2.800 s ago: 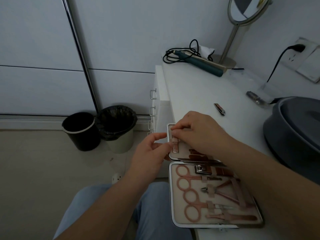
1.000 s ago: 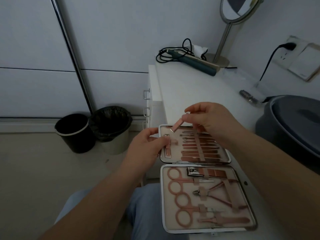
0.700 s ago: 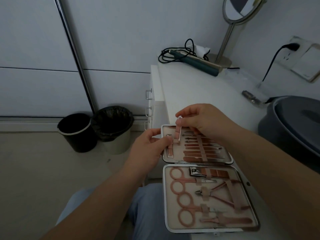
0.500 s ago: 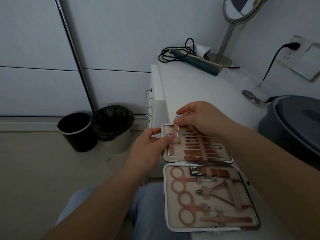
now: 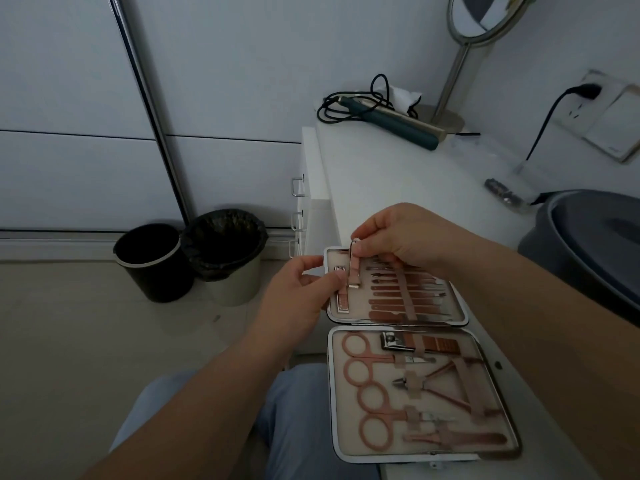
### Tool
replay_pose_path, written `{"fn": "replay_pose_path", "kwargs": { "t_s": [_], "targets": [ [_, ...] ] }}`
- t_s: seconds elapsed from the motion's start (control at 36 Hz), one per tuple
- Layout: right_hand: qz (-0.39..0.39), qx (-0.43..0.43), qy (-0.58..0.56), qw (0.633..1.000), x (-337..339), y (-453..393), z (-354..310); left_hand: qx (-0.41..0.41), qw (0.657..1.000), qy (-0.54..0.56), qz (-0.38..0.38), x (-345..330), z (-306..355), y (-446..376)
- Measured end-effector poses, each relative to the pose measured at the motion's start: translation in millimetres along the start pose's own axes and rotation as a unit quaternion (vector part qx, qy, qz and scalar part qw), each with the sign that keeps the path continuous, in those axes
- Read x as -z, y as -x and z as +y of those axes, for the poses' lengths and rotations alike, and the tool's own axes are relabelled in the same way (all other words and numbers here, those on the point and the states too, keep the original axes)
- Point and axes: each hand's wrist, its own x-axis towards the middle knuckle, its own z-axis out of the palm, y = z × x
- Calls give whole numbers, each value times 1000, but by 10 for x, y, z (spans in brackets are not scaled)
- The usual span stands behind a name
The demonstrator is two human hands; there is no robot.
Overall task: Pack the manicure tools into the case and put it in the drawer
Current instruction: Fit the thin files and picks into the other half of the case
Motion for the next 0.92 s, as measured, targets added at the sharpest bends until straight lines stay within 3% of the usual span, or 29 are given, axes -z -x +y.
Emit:
{"fn": "replay_pose_path", "kwargs": {
  "t_s": [0.25,0.44,0.92],
  "targets": [
    [8,53,103,993,-80,71,-30,-2,1000,2,2,-16,11,11],
    [71,120,269,953,-212,253,32,-3,1000,-3,-3,0,-12,8],
    [132,164,239,948,-308,412,222,-19,999,-18,24,-35,38,90]
  ]
}}
